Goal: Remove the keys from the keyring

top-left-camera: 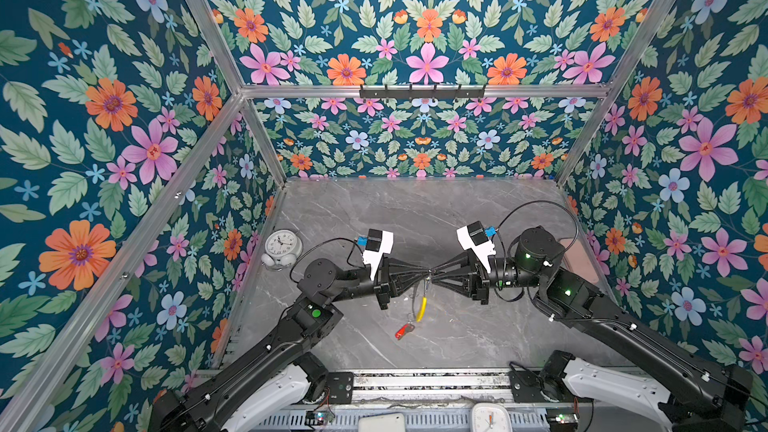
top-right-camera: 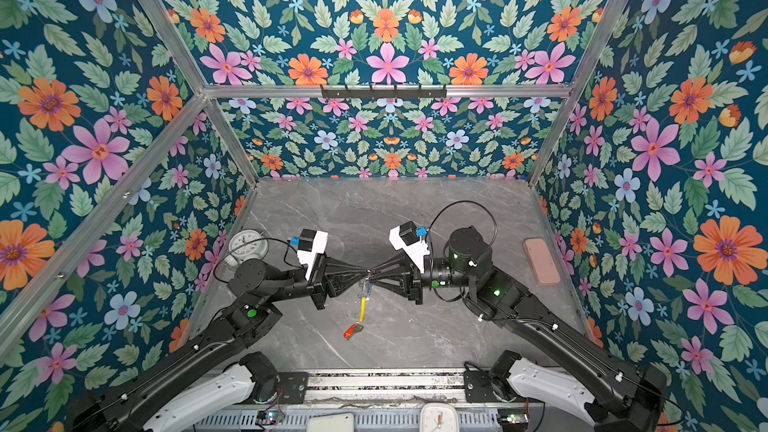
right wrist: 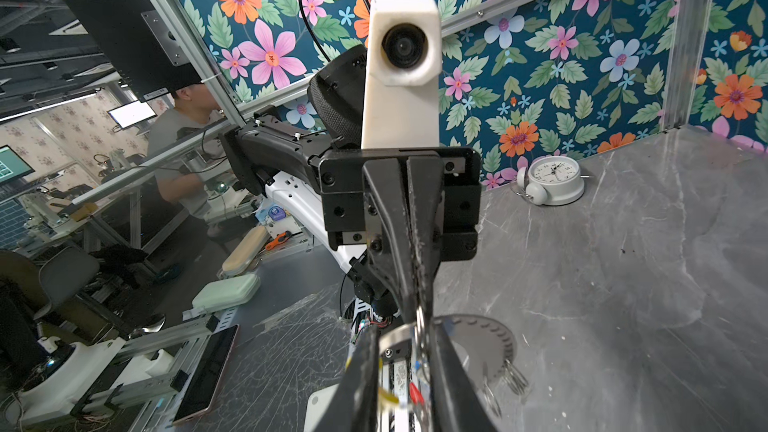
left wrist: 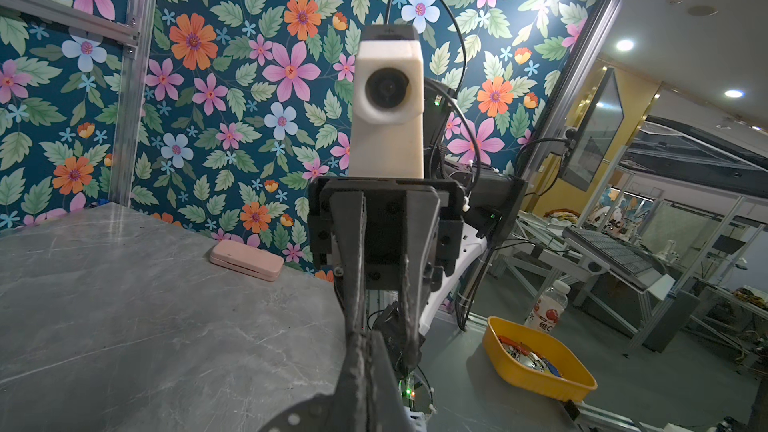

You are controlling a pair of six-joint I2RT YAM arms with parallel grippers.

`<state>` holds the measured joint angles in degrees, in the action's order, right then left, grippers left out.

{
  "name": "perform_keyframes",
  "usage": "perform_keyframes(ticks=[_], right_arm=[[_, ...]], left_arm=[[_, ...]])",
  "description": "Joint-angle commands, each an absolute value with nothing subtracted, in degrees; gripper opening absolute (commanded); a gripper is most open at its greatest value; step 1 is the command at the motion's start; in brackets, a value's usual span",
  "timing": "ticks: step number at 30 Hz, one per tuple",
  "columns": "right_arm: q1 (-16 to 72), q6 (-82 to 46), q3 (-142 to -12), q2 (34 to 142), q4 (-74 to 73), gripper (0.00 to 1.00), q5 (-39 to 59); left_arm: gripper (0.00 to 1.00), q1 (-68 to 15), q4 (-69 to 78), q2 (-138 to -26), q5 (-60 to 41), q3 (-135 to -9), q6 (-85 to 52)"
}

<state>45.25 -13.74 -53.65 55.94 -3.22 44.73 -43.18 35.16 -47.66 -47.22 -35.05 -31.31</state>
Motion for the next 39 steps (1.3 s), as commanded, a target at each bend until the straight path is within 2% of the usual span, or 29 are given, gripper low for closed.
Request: perform_keyframes(ticks=[1, 10, 17, 22, 26, 33, 39], right_arm=[[45.3, -14.9, -53.5, 56.1, -6.5, 0.18, 45.4], [45.3, -15.3, -53.5, 56.5, -5.9, 0.01, 45.7], [45.3, -14.4, -54.9, 56.3, -1.6, 0.00, 44.7], [45.3, -11.8, -59.0, 56.5, 9.9, 0.00, 41.7], [45.3, -8.9, -62.6, 56.8, 19.8, 0.00, 39.4], [45.2, -5.1, -68.4, 58.8, 33.1, 0.00, 36.7], [45.3, -3.6, -71.3, 60.9, 37.8, 0.00, 36.6]], left_arm=[[0.00, -43.1, 38.1, -47.5, -47.0, -35.0, -31.5], [0.00, -43.2, 38.1, -47.5, -47.0, -34.9, -31.5], [0.00, -43.2, 35.9, -47.2, -46.4, -35.5, -31.3], [0.27, -43.1, 30.4, -46.1, -45.4, -36.6, -30.0], [0.33, -43.1, 21.4, -46.2, -45.3, -39.2, -27.1], [0.33, -43.2, 6.3, -50.0, -49.6, -46.1, -22.3], [0.27, -43.1, -4.9, -55.4, -54.6, -53.0, -17.8]])
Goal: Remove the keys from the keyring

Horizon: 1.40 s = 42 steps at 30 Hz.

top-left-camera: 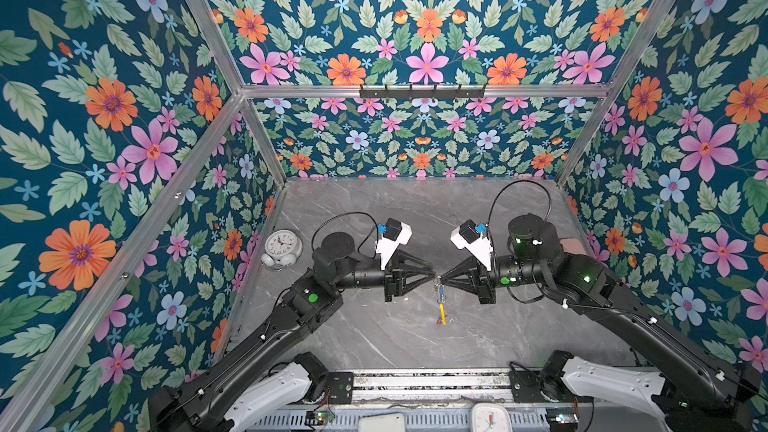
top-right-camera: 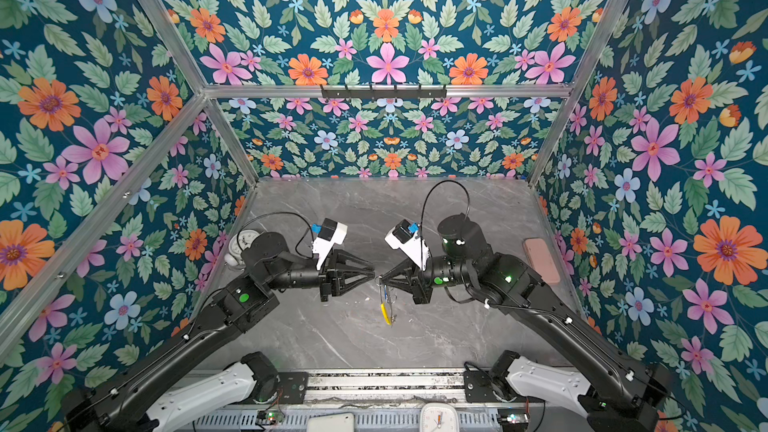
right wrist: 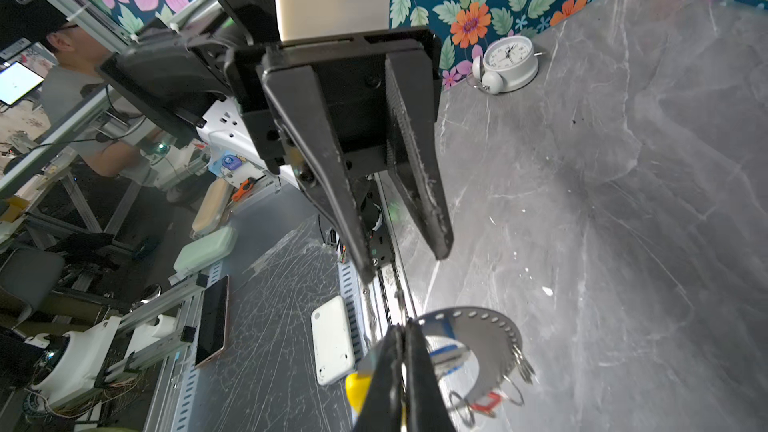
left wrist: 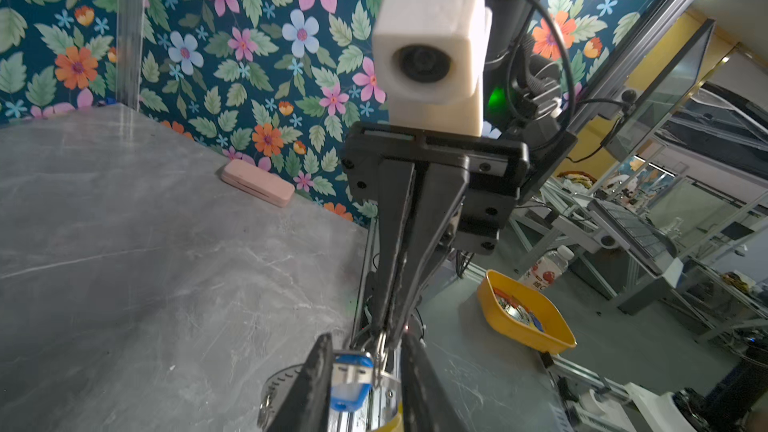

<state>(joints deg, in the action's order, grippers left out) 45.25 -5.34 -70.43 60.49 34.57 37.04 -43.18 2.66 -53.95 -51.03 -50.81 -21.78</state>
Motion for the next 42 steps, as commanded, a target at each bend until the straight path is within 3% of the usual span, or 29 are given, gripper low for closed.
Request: perform_keyframes(ticks=[1, 10, 20, 27, 33, 36, 38, 42], right_arm=[[45.2, -3.5, -71.5, 61.1, 38.0, 0.00, 36.6], [45.3, -2.9, -73.1, 62.1, 39.2, 0.00, 35.2], [45.3, -2.8, -73.8, 63.4, 39.4, 0.00, 35.1], [45.3, -3.2, -74.3, 64.1, 38.7, 0.00, 35.1], [45.8, -3.9, -74.7, 63.9, 37.1, 0.00, 34.2], [46.1, -4.7, -72.2, 61.4, 32.4, 0.23, 31.8], [46.1, -5.7, -69.1, 58.8, 27.7, 0.32, 30.0], [46.2, -8.3, -61.9, 53.6, 16.7, 0.37, 28.3]], left_arm=[[0.27, -43.1, -6.3, -56.1, -55.2, -53.8, -17.3], [0.24, -43.1, -12.4, -59.8, -58.5, -57.4, -14.0], [0.15, -43.1, -12.0, -60.9, -59.8, -58.0, -13.6], [0.01, -43.1, -11.5, -61.1, -60.5, -58.2, -13.1], [0.00, -43.1, -9.7, -59.3, -56.8, -57.5, -12.2], [0.00, -43.1, -7.8, -57.6, -54.2, -56.2, -12.3], [0.00, -43.1, -4.6, -56.4, -53.4, -54.8, -13.5], [0.00, -43.1, 2.6, -53.9, -51.1, -51.5, -16.1]])
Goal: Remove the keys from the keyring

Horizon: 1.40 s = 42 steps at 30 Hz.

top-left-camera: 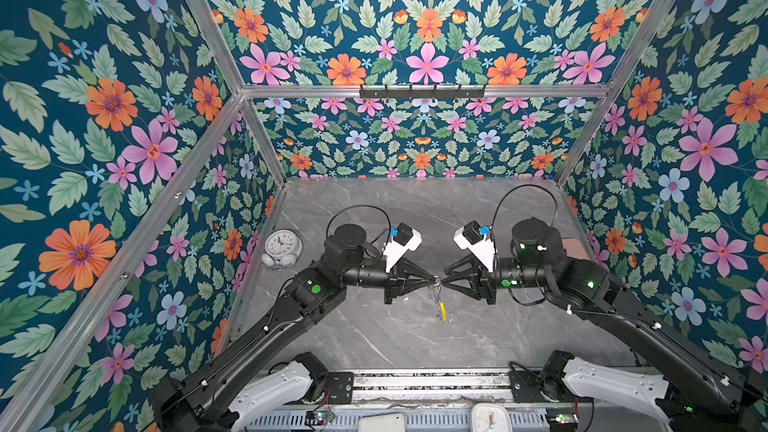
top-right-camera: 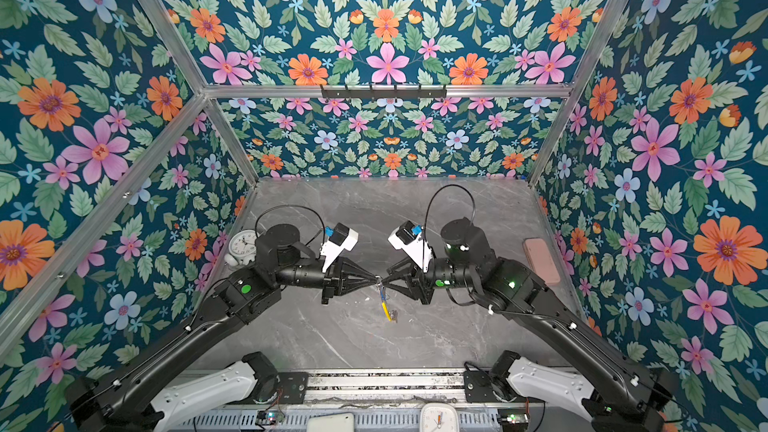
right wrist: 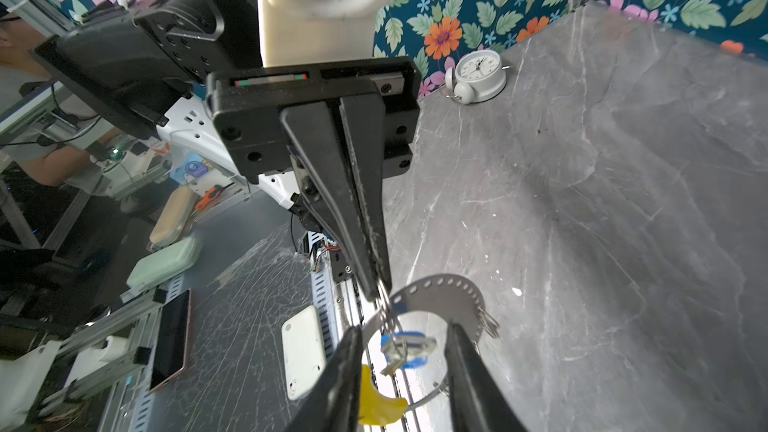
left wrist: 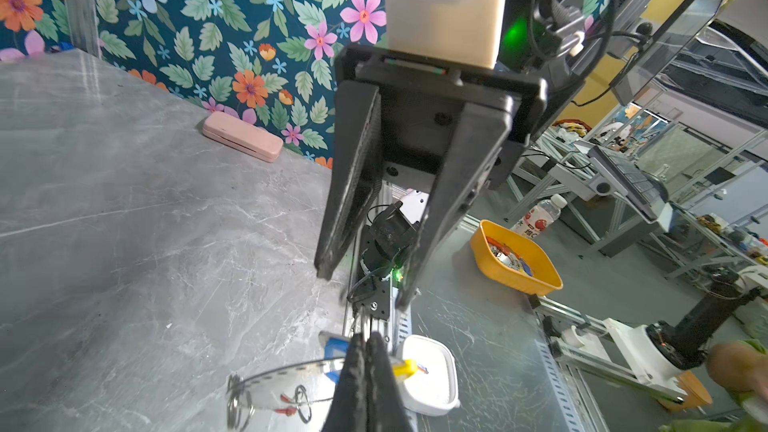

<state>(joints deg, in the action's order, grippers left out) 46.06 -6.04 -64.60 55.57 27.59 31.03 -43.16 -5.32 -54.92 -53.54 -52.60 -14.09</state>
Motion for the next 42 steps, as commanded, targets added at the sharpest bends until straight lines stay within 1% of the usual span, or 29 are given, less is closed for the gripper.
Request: perform_keyframes(ticks=[1, 7, 13, 17, 22, 26, 33, 39, 42], right_arm=[[46.2, -8.9, -60.4, 52.7, 14.6, 0.38, 27.9], [46.3, -13.0, -51.5, 48.4, 2.0, 0.40, 26.7], [47.4, -14.5, -47.7, 47.6, -4.1, 0.41, 25.5], [49.1, -14.3, -47.0, 48.7, -5.5, 0.42, 25.1], [51.4, -13.0, -46.9, 50.1, -5.8, 0.42, 22.2], [52.0, -12.4, -47.0, 51.0, -6.1, 0.42, 20.5], [52.5, -12.0, -47.3, 52.4, -6.9, 0.43, 21.1], [52.6, -11.6, -47.9, 53.2, -6.5, 0.43, 19.7], [52.6, -11.0, -48.3, 53.5, -5.6, 0.40, 19.5]], left_arm=[[0.00, -43.1, 4.0, -53.4, -50.8, -50.9, -16.6], [0.00, -43.1, 10.5, -51.0, -50.2, -47.5, -18.8], [0.00, -43.2, 17.9, -48.5, -47.1, -43.8, -22.4], [0.00, -43.1, 22.1, -47.1, -44.3, -41.6, -24.3], [0.00, -43.1, 25.5, -46.5, -42.0, -39.7, -26.1], [0.00, -43.1, 26.3, -46.6, -42.5, -39.2, -26.7], [0.00, -43.1, 26.5, -46.4, -42.7, -38.9, -27.0], [0.00, -43.1, 26.9, -46.8, -42.8, -38.6, -27.3], [0.00, -43.1, 26.9, -46.6, -42.5, -38.4, -27.3]])
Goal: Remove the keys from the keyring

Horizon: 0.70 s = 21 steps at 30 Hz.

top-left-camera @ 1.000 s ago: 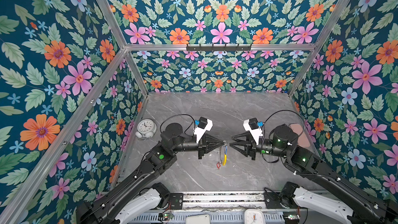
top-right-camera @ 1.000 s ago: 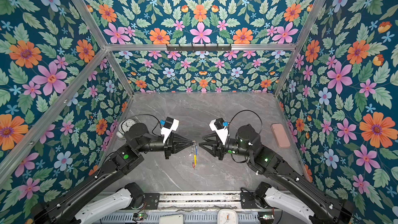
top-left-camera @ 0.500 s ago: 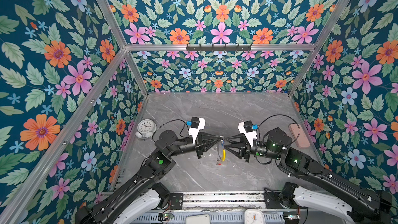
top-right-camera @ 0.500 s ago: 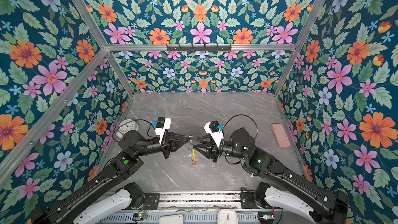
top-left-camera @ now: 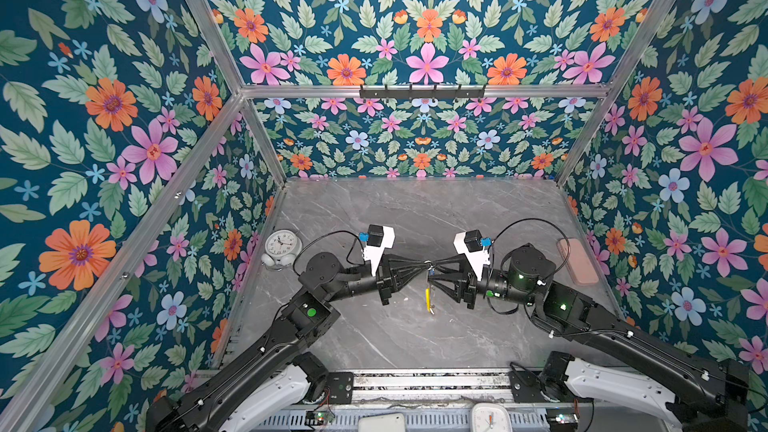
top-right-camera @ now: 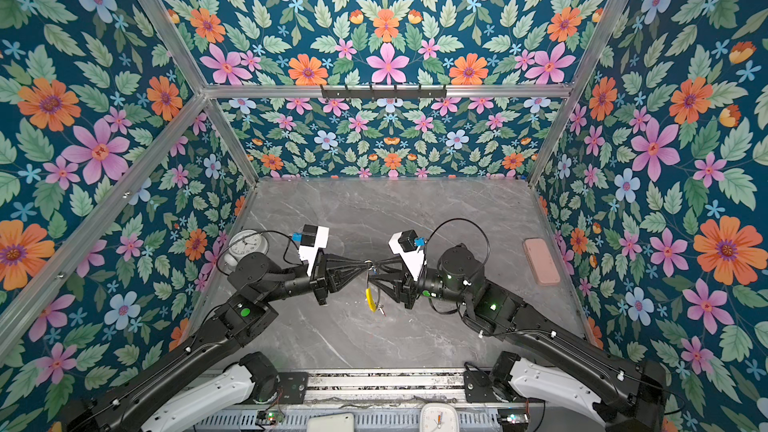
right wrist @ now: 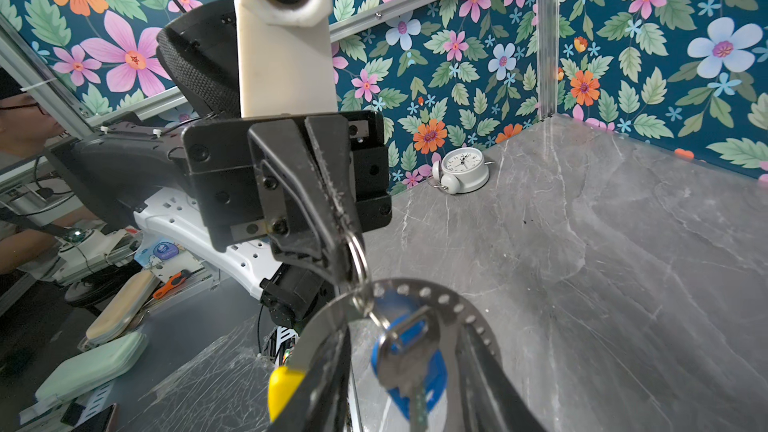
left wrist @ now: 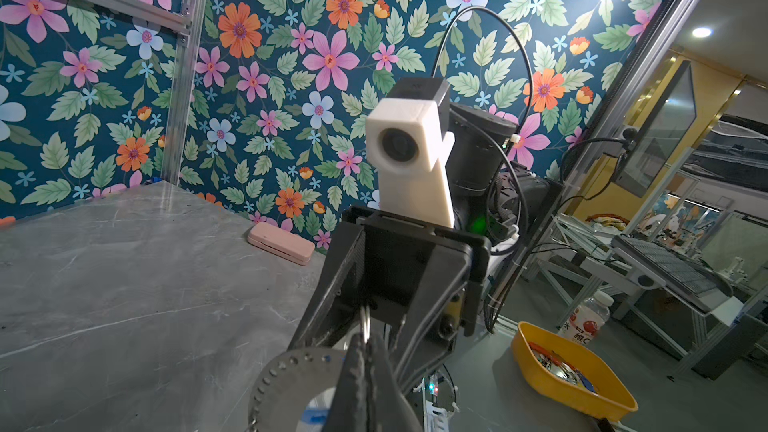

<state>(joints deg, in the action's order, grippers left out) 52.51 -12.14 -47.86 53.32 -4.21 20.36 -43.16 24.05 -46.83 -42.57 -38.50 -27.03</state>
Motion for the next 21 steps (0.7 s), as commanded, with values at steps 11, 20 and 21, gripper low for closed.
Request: perform_keyframes(ticks=[11, 20, 21], right_arm=[[52.9, -10.0, -48.2, 53.2, -4.0, 0.18, 20.4], [53.2, -8.6, -49.2, 53.3, -1.3, 0.00, 21.3], [53.3, -8.2, -49.4, 53.4, -0.6, 0.00, 21.3]], left_arm=[[0.00, -43.1, 27.9, -45.9, -41.7, -37.8, -27.9], [0.00, -43.1, 29.1, -45.5, -39.8, -37.1, -29.0], [0.00, -43.1, 29.5, -45.5, -39.6, -37.1, -29.3]])
